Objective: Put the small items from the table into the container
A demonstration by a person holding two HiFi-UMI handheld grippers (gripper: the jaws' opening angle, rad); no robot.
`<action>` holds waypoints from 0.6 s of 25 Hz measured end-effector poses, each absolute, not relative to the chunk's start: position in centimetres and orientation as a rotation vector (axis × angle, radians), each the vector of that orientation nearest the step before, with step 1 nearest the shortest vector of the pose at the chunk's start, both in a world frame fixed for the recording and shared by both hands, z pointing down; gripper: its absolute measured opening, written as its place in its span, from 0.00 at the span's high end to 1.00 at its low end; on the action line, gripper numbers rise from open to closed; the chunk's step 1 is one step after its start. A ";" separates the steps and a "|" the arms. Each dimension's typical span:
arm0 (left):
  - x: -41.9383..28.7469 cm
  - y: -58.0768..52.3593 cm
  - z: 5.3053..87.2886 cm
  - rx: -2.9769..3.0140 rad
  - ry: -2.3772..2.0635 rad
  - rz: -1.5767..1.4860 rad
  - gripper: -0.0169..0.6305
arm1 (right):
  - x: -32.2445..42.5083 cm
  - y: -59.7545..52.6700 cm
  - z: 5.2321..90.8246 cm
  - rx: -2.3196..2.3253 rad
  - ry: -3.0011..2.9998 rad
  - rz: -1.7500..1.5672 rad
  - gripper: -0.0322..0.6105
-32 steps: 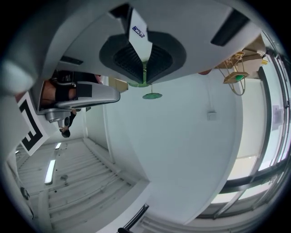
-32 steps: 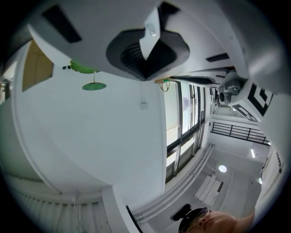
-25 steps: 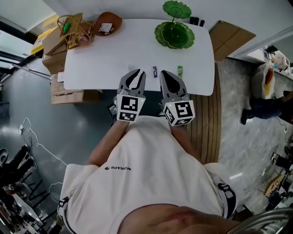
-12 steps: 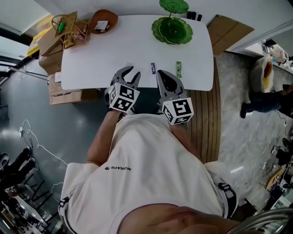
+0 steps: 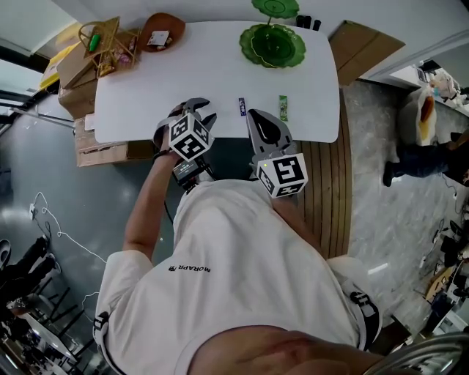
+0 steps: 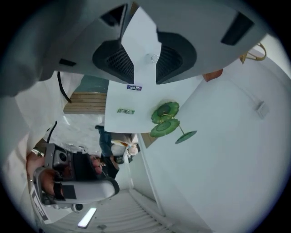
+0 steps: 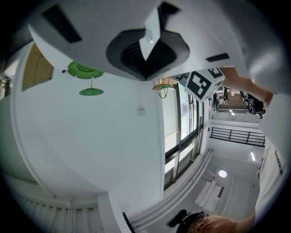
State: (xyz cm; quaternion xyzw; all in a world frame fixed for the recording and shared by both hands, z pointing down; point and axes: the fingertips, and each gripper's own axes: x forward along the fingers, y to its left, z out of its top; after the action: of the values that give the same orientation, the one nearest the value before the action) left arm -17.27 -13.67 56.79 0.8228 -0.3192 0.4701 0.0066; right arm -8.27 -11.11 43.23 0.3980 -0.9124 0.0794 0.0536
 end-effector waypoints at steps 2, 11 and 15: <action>-17.3 -13.9 57.7 2.597 -0.932 1.549 0.76 | -8.1 -11.1 43.3 1.214 -2.769 0.242 0.94; -18.5 -14.7 62.7 2.545 -0.704 1.886 0.73 | -7.3 -11.3 43.2 1.243 -2.757 0.241 0.94; -18.7 -14.9 64.4 2.556 -0.593 1.977 0.72 | -6.9 -11.2 43.1 1.246 -2.758 0.238 0.94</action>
State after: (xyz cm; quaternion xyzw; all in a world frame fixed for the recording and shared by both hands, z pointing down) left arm -18.74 -14.95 64.43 0.7760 -0.1799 0.6002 -0.0716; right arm -6.91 -11.22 43.10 0.4099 -0.9072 0.0783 0.0531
